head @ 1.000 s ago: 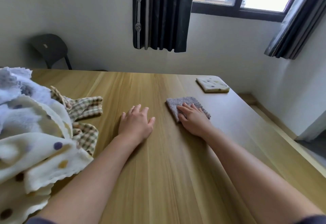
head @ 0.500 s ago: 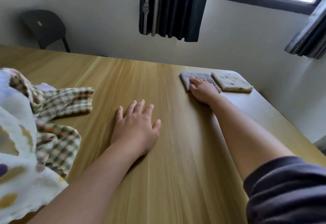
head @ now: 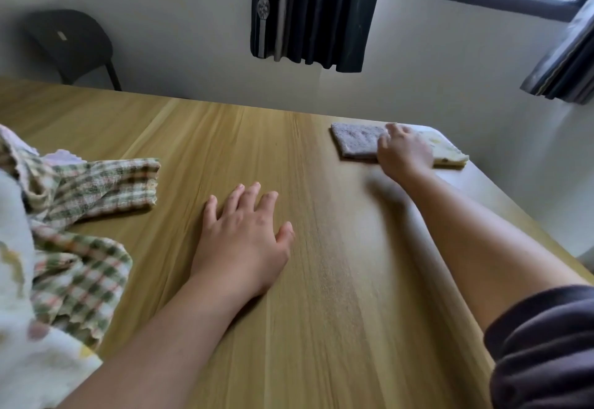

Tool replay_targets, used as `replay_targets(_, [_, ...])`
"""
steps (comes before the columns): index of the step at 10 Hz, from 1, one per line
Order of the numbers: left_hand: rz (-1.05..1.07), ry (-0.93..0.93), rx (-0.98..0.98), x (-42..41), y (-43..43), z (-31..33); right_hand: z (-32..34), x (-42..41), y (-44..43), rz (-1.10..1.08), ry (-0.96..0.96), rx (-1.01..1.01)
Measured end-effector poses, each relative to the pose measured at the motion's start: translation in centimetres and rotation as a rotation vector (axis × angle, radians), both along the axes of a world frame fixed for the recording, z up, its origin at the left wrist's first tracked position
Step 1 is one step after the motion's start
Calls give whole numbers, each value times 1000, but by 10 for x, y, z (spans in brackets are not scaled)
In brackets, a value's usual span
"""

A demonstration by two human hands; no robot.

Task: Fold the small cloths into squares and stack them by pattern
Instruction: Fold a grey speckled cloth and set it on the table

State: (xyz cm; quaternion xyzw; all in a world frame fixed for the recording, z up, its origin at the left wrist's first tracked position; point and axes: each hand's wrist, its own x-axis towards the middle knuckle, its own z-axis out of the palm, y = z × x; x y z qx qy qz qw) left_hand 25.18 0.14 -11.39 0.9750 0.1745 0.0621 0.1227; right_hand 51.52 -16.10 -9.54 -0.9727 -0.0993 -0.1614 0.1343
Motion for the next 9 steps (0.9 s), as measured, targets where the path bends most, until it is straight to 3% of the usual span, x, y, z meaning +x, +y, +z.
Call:
replay_targets(1, [-2, 6, -1, -1, 0, -1, -3, 6, -27, -164, 114, 8])
replay_targets(4, [1, -3, -2, 0, -1, 1, -3, 20, -36, -23, 277, -64])
replay_targets(6, [2, -1, -1, -1, 0, -1, -1, 7, -15, 195, 87, -13])
replay_targets(7, [5, -5, -1, -1, 1, -2, -4, 2, -5, 267, 208, -128])
replay_targets(9, [5, -7, -9, -1, -2, -1, -3, 16, -7, 222, 275, -139])
